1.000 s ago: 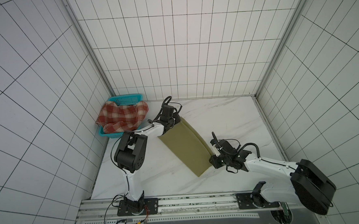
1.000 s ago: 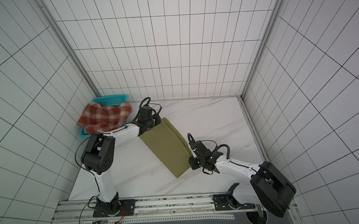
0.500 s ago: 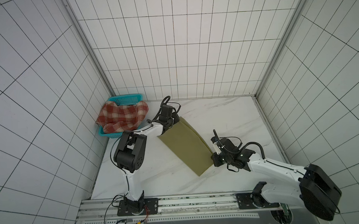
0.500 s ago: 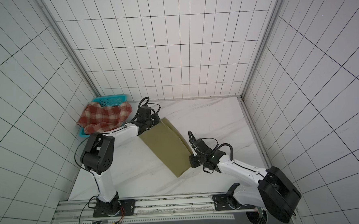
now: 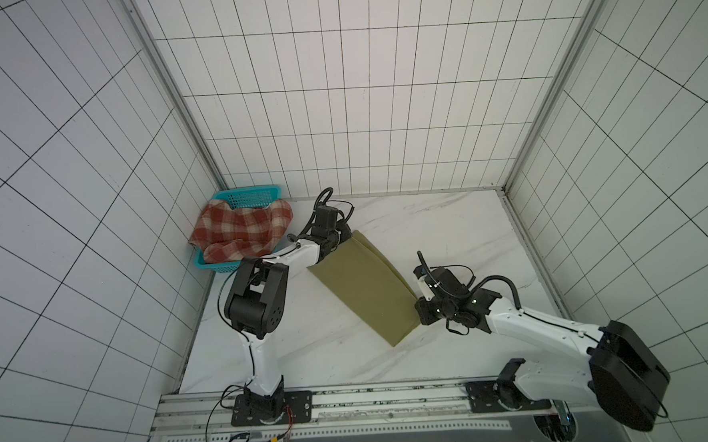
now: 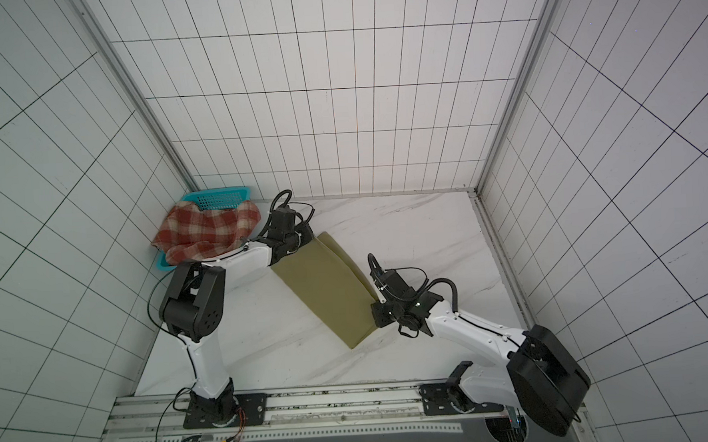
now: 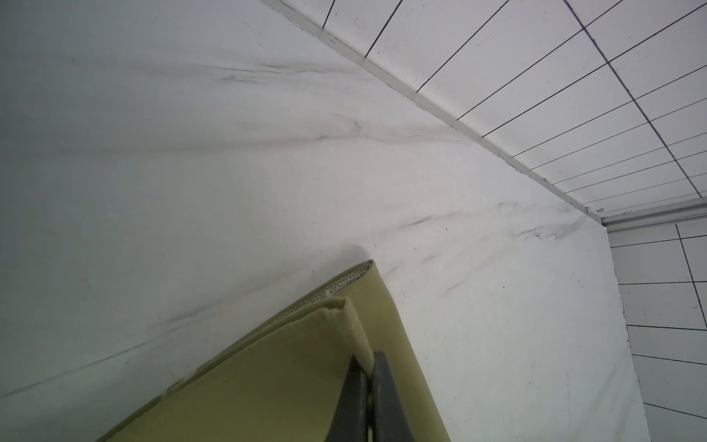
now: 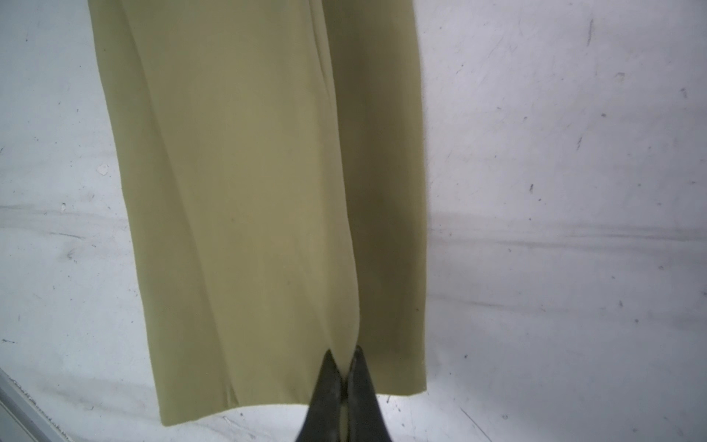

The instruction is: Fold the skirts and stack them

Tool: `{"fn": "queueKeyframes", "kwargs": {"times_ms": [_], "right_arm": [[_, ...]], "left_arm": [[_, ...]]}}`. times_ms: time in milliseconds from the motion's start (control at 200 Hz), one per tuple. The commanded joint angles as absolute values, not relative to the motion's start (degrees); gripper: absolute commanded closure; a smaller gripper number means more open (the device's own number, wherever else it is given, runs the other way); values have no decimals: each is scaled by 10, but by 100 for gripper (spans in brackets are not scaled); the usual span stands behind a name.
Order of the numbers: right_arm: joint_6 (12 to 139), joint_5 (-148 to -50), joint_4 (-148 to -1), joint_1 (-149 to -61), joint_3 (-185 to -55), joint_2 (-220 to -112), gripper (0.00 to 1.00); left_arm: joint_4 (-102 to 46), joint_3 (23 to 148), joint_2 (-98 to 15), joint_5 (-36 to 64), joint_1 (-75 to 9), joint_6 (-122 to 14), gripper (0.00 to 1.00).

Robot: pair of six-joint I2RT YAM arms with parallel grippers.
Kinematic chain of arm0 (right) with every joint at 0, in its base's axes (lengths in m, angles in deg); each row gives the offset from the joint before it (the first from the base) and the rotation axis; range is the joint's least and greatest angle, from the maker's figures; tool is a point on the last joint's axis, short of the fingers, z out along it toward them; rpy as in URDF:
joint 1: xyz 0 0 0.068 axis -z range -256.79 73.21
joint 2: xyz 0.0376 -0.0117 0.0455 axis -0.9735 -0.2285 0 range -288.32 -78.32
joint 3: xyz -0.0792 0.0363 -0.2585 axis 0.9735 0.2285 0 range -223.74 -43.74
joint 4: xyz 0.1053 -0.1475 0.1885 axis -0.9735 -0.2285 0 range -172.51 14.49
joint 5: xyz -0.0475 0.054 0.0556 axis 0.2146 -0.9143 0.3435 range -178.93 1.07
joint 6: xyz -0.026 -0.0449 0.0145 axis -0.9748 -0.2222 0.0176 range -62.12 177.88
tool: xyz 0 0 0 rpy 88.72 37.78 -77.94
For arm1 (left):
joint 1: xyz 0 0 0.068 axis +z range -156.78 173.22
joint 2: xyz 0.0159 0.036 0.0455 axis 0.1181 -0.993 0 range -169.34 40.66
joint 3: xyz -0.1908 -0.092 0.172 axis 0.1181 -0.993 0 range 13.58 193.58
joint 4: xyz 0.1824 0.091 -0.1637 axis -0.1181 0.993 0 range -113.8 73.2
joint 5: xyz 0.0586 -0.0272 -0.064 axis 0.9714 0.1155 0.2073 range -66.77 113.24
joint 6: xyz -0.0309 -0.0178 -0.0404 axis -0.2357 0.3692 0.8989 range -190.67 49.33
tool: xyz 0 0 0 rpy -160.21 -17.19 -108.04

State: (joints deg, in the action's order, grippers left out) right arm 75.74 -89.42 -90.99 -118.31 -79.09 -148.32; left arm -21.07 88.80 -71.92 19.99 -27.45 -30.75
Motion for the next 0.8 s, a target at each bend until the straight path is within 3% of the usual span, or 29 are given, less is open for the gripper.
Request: {"fn": "queueKeyframes", "kwargs": {"times_ms": [0,795], "right_arm": [[750,-881,-926,-1180,-843,-1495,100],[750,-852,-947,-1176,-853,-1539,100]], "left_arm": [[-213,908,-746,199,-273,-313,100],[-214,951,-822,186,-282,-315,100]]}}
